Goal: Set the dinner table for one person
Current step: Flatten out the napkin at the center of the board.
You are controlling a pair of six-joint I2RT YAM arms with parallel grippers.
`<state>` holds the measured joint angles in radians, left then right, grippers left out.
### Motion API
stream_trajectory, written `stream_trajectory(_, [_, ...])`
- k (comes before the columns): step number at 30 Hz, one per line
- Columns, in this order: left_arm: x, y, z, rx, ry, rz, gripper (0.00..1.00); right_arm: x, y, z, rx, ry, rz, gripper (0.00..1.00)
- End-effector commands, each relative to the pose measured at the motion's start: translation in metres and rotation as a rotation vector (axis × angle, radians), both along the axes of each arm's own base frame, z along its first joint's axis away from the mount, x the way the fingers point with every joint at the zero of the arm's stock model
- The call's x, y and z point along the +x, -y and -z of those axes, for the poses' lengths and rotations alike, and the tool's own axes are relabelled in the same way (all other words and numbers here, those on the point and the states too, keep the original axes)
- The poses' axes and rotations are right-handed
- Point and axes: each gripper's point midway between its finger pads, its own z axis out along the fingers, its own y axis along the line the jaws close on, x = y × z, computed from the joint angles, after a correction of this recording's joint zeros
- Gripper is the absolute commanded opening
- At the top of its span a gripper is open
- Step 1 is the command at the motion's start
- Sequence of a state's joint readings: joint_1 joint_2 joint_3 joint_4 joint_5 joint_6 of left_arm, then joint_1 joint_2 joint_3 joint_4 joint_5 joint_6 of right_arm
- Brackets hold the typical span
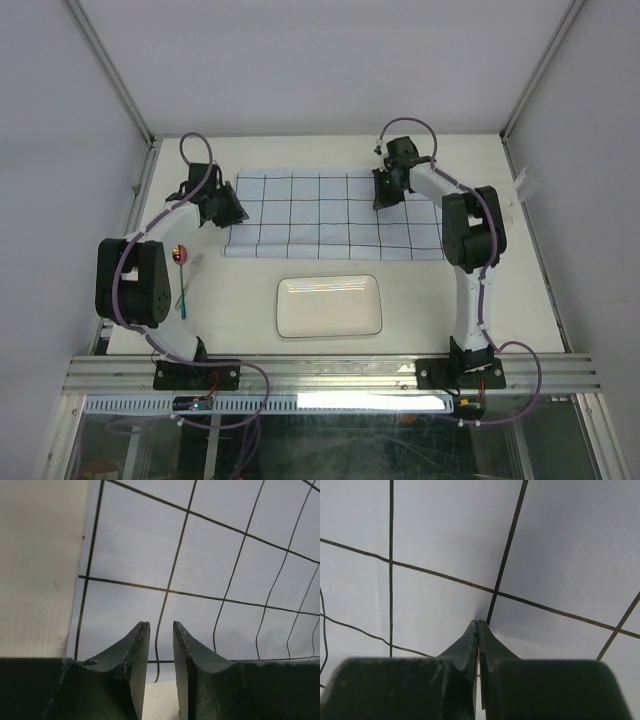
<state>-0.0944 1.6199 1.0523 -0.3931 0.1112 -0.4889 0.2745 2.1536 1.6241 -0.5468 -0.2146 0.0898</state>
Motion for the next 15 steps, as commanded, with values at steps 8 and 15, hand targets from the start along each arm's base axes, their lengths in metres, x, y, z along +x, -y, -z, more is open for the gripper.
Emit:
stream_trajectory(8, [0.075, 0.056, -0.019, -0.129, 0.135, 0.127, 0.27, 0.033, 0.022, -0.031, -0.105, 0.119, 0.073, 0.00])
stream_trajectory(15, [0.081, 0.065, 0.014, -0.140, 0.080, 0.155, 0.25, 0.041, 0.051, -0.021, -0.185, 0.094, 0.143, 0.00])
